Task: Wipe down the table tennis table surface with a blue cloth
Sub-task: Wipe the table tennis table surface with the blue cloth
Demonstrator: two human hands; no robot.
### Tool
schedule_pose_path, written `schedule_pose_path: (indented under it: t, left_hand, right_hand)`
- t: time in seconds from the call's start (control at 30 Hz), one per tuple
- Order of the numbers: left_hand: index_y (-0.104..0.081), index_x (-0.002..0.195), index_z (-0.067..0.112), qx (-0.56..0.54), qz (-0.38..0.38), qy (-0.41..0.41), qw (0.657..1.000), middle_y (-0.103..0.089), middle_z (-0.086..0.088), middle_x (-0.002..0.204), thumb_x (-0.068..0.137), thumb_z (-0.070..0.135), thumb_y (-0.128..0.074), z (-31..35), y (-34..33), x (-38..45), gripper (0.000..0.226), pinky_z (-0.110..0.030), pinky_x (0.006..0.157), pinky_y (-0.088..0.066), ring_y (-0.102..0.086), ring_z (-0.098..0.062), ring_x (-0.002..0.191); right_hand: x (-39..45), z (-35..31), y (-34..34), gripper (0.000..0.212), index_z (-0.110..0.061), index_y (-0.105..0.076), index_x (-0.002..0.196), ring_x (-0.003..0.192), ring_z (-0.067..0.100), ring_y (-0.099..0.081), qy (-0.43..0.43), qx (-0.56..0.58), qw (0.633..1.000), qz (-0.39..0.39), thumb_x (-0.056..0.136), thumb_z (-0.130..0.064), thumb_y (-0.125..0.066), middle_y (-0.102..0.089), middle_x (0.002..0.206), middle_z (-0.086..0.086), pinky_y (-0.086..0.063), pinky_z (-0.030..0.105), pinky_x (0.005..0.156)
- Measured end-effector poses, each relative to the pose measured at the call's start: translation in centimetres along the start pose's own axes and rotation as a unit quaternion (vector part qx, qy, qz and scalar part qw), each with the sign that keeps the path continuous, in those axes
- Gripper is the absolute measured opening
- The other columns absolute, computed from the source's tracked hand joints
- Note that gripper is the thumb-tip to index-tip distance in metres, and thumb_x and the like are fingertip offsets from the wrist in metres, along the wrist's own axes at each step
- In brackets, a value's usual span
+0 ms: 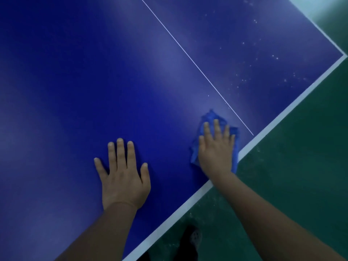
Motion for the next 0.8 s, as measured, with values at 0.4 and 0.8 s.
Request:
schedule_pose_path:
  t: [0.4, 0.8]
  left_hand:
    - [-0.010, 0.158, 0.017, 0.022, 0.016, -0.010, 1.000, -0.006, -0.012, 0.168, 0.099, 0.047, -0.018, -0.1, -0.2, 0.1, 0.067, -0.059, 0.122, -0.001, 0.004, -0.029, 0.155]
    - [-0.004, 0.159, 0.019, 0.013, -0.016, -0.004, 1.000, 0.003, -0.010, 0.168, 0.099, 0.050, -0.010, -0.3, -0.3, 0.1, 0.068, -0.057, 0.122, 0.006, 0.016, -0.026, 0.154]
  right_hand:
    - [10.3, -17.9, -0.6, 0.055, -0.030, -0.024, 0.158, 0.153, 0.035, -0.007, 0.134, 0.020, 0.991, -0.007, 0.105, -0.045, -0.027, -0.015, 0.167, 0.002, -0.002, 0.059, 0.120]
    - [5.1, 0.2, 1.2, 0.054, -0.022, -0.033, 0.155, 0.149, 0.043, -0.019, -0.039, 0.006, 0.998, 0.045, 0.104, -0.039, -0.028, -0.025, 0.164, 0.010, -0.014, 0.062, 0.120]
Point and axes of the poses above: each hand's wrist, its own x-axis towards the middle knuckle, its own y-axis out of the back of the hand, z = x × y, the point moved 8 cm from there along x, towards the middle knuckle
